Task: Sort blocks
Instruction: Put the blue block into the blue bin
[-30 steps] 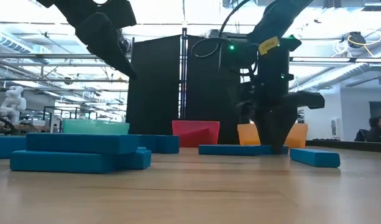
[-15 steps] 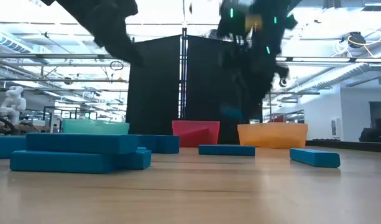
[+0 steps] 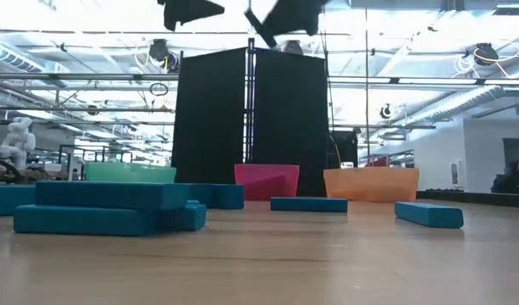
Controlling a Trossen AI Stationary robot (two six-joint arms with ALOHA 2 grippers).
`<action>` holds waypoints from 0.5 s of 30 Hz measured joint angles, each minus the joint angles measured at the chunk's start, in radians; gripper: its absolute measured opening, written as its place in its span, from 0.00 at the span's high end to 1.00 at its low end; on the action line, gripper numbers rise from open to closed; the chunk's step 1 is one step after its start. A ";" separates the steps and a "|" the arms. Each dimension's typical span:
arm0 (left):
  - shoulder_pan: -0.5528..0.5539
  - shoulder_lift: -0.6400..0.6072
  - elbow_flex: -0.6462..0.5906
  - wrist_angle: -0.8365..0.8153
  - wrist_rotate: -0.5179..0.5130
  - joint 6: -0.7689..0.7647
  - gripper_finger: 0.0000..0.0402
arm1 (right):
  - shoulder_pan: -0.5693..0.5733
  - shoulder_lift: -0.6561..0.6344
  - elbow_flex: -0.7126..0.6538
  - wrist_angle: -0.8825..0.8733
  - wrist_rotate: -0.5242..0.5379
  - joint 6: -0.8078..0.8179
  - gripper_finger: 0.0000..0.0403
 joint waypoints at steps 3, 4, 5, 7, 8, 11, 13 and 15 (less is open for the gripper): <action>0.003 0.000 0.000 0.067 0.001 -0.004 0.18 | 0.000 0.002 0.025 0.069 0.001 -0.014 0.80; 0.003 -0.001 0.000 0.085 0.001 -0.003 0.18 | 0.001 0.003 0.030 0.087 -0.005 -0.019 0.80; 0.003 -0.002 0.000 0.098 0.001 -0.003 0.18 | 0.001 0.003 0.033 0.104 -0.005 -0.025 0.80; 0.003 -0.001 0.000 0.116 0.002 -0.002 0.18 | 0.001 0.001 0.035 0.127 -0.006 -0.032 0.80; 0.003 -0.001 0.000 0.127 0.004 0.000 0.18 | 0.002 0.001 0.035 0.131 -0.006 -0.032 0.80; 0.003 -0.002 0.000 0.156 0.009 0.029 0.22 | 0.009 0.002 0.035 0.134 -0.004 -0.036 0.80; 0.004 -0.001 0.000 0.151 0.009 0.042 0.26 | 0.016 0.002 0.035 0.139 -0.006 -0.038 0.80; 0.006 0.000 0.000 0.148 0.009 0.046 0.30 | 0.018 0.002 0.035 0.141 -0.010 -0.039 0.80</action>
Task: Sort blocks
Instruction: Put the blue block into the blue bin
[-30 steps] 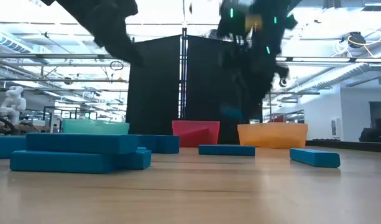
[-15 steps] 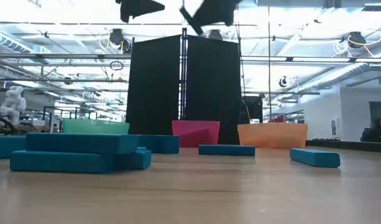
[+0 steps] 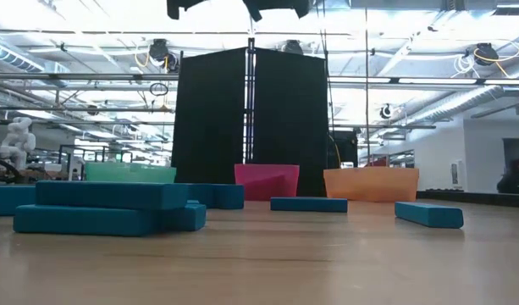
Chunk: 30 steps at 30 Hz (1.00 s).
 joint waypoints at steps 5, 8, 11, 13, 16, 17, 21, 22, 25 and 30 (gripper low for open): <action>0.015 0.000 0.000 -0.001 0.000 0.004 0.35 | 0.004 0.000 0.000 0.079 0.000 -0.003 0.80; 0.028 0.000 0.000 0.000 0.000 0.004 0.36 | 0.004 0.000 0.000 0.131 -0.025 -0.004 0.80; 0.039 0.000 0.000 0.000 0.000 0.004 0.36 | 0.004 0.000 0.000 0.155 -0.029 -0.004 0.80; 0.048 0.000 0.000 0.006 0.017 0.002 0.36 | 0.007 0.002 0.000 0.159 -0.042 -0.003 0.80; 0.055 0.000 0.000 0.022 0.064 -0.002 0.36 | 0.007 0.010 0.000 0.171 -0.077 -0.002 0.80; 0.057 0.000 0.000 0.031 0.079 -0.002 0.36 | 0.009 0.016 0.000 0.173 -0.079 -0.001 0.80; 0.056 0.000 0.000 0.069 0.112 -0.002 0.36 | 0.012 0.033 -0.001 0.179 -0.083 0.000 0.80; 0.056 0.000 0.000 0.072 0.117 -0.002 0.36 | 0.013 0.039 -0.002 0.184 -0.084 -0.001 0.80; 0.057 0.000 0.000 0.072 0.136 -0.002 0.36 | 0.015 0.044 -0.001 0.199 -0.085 -0.003 0.80; 0.057 0.000 0.000 0.072 0.168 -0.002 0.36 | 0.016 0.044 -0.001 0.232 -0.106 -0.010 0.80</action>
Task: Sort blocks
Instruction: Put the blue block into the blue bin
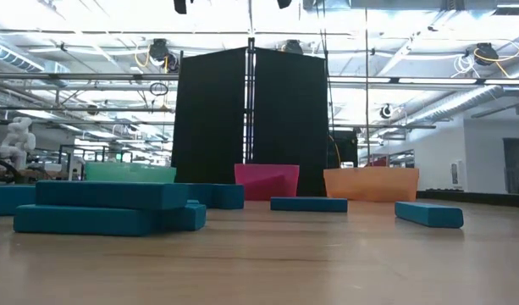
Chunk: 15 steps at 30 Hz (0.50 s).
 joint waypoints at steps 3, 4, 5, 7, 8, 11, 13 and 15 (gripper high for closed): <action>0.000 0.000 0.000 0.000 0.002 0.000 0.36 | 0.000 0.000 0.000 0.008 -0.002 -0.008 0.80; 0.000 0.000 0.000 0.000 0.002 0.000 0.36 | 0.000 0.000 0.000 0.006 -0.002 -0.008 0.80; 0.000 0.000 0.000 0.003 0.002 0.000 0.36 | 0.001 0.000 0.000 0.002 -0.003 -0.008 0.80; 0.000 0.000 0.000 0.015 0.003 0.000 0.36 | 0.002 0.000 0.000 0.001 -0.024 -0.007 0.80; 0.000 0.000 0.000 0.020 0.002 0.000 0.36 | 0.002 0.000 0.000 0.001 -0.030 -0.006 0.80; 0.000 0.000 0.000 0.035 0.003 0.006 0.36 | 0.002 0.000 0.000 0.001 -0.031 -0.006 0.80; 0.000 0.000 0.000 0.036 0.003 0.006 0.36 | 0.002 0.000 0.000 0.001 -0.031 -0.006 0.80; 0.000 0.000 0.000 0.028 0.010 0.006 0.38 | 0.002 0.000 0.000 0.003 -0.031 -0.006 0.80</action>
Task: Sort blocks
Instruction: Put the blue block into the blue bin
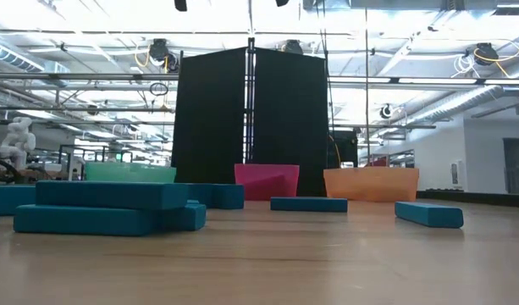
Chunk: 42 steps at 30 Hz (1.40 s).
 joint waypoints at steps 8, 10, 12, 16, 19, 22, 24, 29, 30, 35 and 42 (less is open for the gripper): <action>0.000 0.010 0.000 -0.005 0.033 0.021 0.58 | 0.000 0.000 0.000 -0.001 -0.001 -0.002 0.80; 0.000 0.010 0.000 -0.001 0.033 0.027 0.63 | 0.000 0.000 0.000 -0.003 -0.004 -0.002 0.80; 0.000 0.010 0.000 0.002 0.033 0.039 0.67 | 0.000 0.000 0.000 -0.005 -0.020 0.001 0.80; 0.000 0.010 0.000 0.005 0.033 0.056 0.70 | 0.000 -0.001 0.001 -0.006 -0.024 0.002 0.80; 0.000 0.010 0.000 0.005 0.033 0.056 0.70 | 0.000 -0.001 0.001 -0.006 -0.024 0.001 0.80; 0.000 0.010 0.000 0.005 0.033 0.057 0.70 | 0.000 -0.001 0.001 -0.006 -0.024 0.001 0.80; 0.000 0.010 0.000 0.005 0.033 0.063 0.70 | 0.000 -0.001 0.001 -0.007 -0.024 0.005 0.80; 0.000 0.010 0.000 0.005 0.031 0.068 0.70 | 0.000 -0.001 0.001 -0.007 -0.013 0.019 0.67; 0.000 0.010 0.000 0.004 0.030 0.070 0.70 | 0.000 -0.001 0.001 -0.011 -0.005 0.023 0.59; 0.001 0.010 0.000 0.002 0.025 0.072 0.70 | -0.001 -0.001 0.001 -0.024 0.099 0.077 0.28; 0.032 -0.060 0.000 -0.154 -0.144 0.105 0.70 | -0.022 -0.047 0.001 -0.148 0.111 0.119 0.18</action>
